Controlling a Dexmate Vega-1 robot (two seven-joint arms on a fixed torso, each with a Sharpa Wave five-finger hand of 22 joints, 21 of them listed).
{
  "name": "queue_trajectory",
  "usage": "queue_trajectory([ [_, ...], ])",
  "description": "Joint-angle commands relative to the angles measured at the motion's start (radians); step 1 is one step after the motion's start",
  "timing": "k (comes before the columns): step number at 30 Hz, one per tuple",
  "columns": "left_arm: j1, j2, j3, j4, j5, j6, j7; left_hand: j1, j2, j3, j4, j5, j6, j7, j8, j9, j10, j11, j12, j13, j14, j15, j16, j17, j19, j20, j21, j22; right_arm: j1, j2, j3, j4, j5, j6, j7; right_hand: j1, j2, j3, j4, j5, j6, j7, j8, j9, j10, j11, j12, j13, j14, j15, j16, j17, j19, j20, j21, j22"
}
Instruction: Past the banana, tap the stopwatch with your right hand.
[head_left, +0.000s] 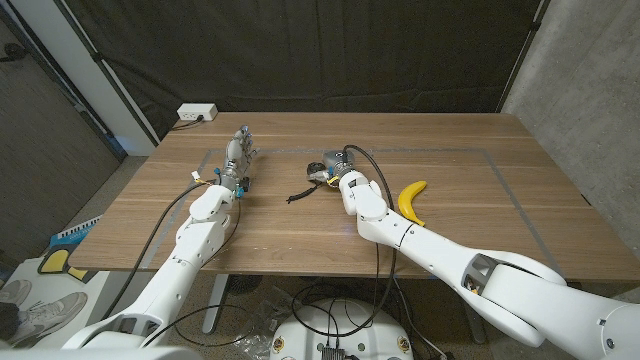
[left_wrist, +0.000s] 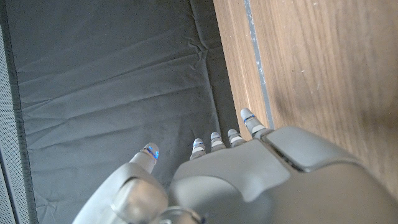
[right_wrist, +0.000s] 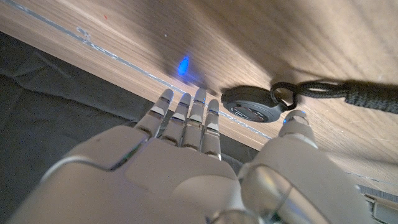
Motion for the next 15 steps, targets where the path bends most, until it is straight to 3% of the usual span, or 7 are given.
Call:
queue_trajectory([
  [1, -0.005, -0.001, 0.001, 0.007, 0.001, 0.0, -0.005, 0.002, -0.005, -0.007, -0.001, 0.011, -0.009, -0.002, -0.007, 0.002, -0.007, 0.001, -0.003, 0.001, -0.02, -0.015, -0.002, 0.002, -0.056, -0.003, -0.005, 0.002, 0.006, 0.0, -0.011, 0.019, -0.008, -0.001, -0.02, 0.017, -0.001, 0.003, -0.004, 0.008, 0.022, -0.003, 0.009, 0.004, 0.015, -0.004, 0.009, 0.003, 0.023, -0.036, 0.01, 0.002, 0.014, 0.001, 0.008, 0.003],
  [9, -0.005, 0.001, 0.003, 0.007, 0.003, 0.002, -0.007, -0.003, -0.003, -0.01, -0.002, 0.014, -0.011, -0.002, -0.007, 0.001, -0.01, 0.001, -0.004, 0.001, -0.022, -0.015, -0.003, 0.001, -0.056, -0.003, -0.006, 0.002, 0.0, 0.0, -0.006, 0.026, -0.006, -0.008, -0.038, 0.015, -0.012, -0.008, 0.002, 0.01, 0.012, 0.014, 0.0, 0.004, 0.005, 0.019, 0.001, 0.004, 0.054, -0.034, 0.015, 0.003, 0.047, -0.015, 0.018, 0.003],
  [15, -0.012, 0.001, 0.006, 0.015, 0.006, 0.0, -0.013, -0.006, -0.003, -0.012, -0.004, 0.016, -0.011, -0.002, -0.007, 0.001, -0.01, 0.001, -0.004, 0.001, -0.024, -0.015, -0.003, 0.001, -0.056, -0.003, -0.007, 0.002, -0.006, 0.005, -0.008, 0.032, -0.018, -0.032, -0.063, 0.014, -0.017, -0.013, 0.004, 0.011, 0.021, 0.011, 0.002, 0.004, 0.015, 0.013, 0.003, 0.004, 0.072, -0.037, 0.019, 0.004, 0.05, -0.011, 0.018, 0.003],
])
